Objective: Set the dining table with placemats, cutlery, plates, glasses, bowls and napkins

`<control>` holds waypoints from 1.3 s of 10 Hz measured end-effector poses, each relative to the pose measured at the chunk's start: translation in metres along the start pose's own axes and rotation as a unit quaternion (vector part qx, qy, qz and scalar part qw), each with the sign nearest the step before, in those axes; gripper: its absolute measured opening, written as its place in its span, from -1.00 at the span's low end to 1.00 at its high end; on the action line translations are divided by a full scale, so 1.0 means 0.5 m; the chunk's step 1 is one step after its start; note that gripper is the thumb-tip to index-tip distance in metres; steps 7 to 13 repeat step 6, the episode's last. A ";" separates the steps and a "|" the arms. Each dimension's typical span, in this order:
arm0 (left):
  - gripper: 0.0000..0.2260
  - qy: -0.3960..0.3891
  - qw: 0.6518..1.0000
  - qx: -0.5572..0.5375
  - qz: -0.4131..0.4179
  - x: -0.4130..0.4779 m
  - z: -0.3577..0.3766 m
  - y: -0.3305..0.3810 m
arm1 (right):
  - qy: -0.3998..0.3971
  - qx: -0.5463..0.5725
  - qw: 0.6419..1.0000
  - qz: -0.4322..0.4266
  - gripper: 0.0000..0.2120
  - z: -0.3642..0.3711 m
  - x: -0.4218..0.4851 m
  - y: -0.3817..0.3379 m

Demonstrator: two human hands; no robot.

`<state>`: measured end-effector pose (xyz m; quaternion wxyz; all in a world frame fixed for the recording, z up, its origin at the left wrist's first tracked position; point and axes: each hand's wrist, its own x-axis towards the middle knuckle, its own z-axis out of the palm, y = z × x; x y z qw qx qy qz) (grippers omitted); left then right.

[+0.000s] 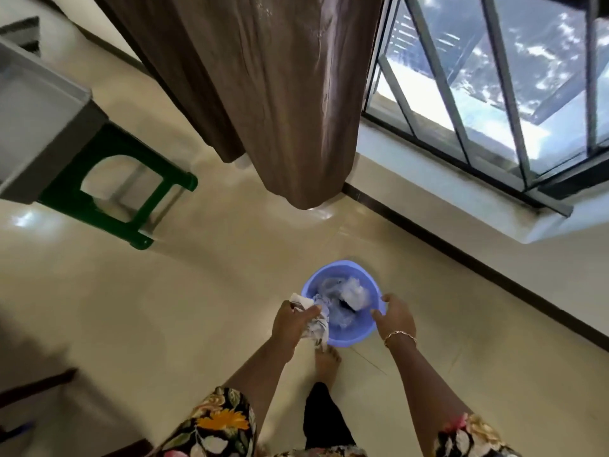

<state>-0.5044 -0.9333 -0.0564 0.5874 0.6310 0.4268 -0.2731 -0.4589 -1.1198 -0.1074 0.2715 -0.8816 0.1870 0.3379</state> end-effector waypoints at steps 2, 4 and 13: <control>-0.72 -0.019 0.999 -0.028 -0.030 0.001 0.046 0.041 | -0.010 -0.036 0.999 -0.005 -0.64 -0.017 0.006 0.012; -0.39 0.061 0.978 0.200 -0.022 -0.042 -0.023 0.057 | 0.009 -0.031 0.999 -0.006 -0.66 -0.064 -0.037 -0.022; -0.40 0.091 0.924 0.366 0.071 -0.125 -0.128 0.072 | 0.019 -0.062 0.996 -0.054 -0.65 -0.092 -0.127 -0.109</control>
